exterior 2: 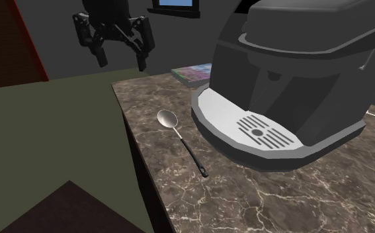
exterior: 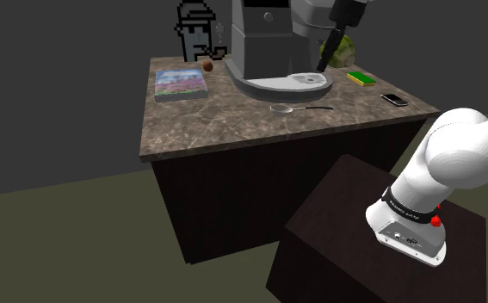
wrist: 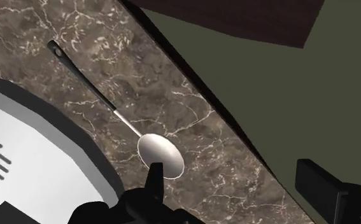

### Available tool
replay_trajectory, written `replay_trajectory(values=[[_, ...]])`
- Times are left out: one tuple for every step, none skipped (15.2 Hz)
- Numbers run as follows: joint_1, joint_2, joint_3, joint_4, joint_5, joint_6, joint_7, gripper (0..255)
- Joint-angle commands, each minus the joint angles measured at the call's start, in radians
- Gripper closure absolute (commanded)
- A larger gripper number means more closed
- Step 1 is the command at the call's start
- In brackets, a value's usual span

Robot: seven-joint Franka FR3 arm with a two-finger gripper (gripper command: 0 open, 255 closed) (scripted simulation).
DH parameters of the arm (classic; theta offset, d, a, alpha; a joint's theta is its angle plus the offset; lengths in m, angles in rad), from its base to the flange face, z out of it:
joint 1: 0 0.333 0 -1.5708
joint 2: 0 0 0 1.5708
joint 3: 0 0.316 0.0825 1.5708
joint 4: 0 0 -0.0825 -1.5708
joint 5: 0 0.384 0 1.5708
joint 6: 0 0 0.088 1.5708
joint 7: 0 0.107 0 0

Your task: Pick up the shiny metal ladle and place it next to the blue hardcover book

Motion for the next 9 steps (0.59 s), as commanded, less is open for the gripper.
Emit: replay_trajectory(values=[[0.013,0.016,-0.033,-0.042,-0.033,0.050,-0.104,0],[0.019,0.029,-0.051,-0.059,-0.050,0.077,-0.153,0],[0.025,0.043,-0.068,-0.075,-0.067,0.104,-0.201,0],[0.030,0.060,-0.086,-0.089,-0.083,0.132,-0.249,0],[0.036,0.079,-0.104,-0.102,-0.100,0.160,-0.297,0],[0.041,0.099,-0.122,-0.113,-0.116,0.190,-0.345,0],[0.046,0.122,-0.140,-0.122,-0.132,0.220,-0.393,0],[0.052,0.146,-0.158,-0.130,-0.147,0.251,-0.441,0],[0.058,0.173,-0.176,-0.135,-0.161,0.282,-0.488,0]])
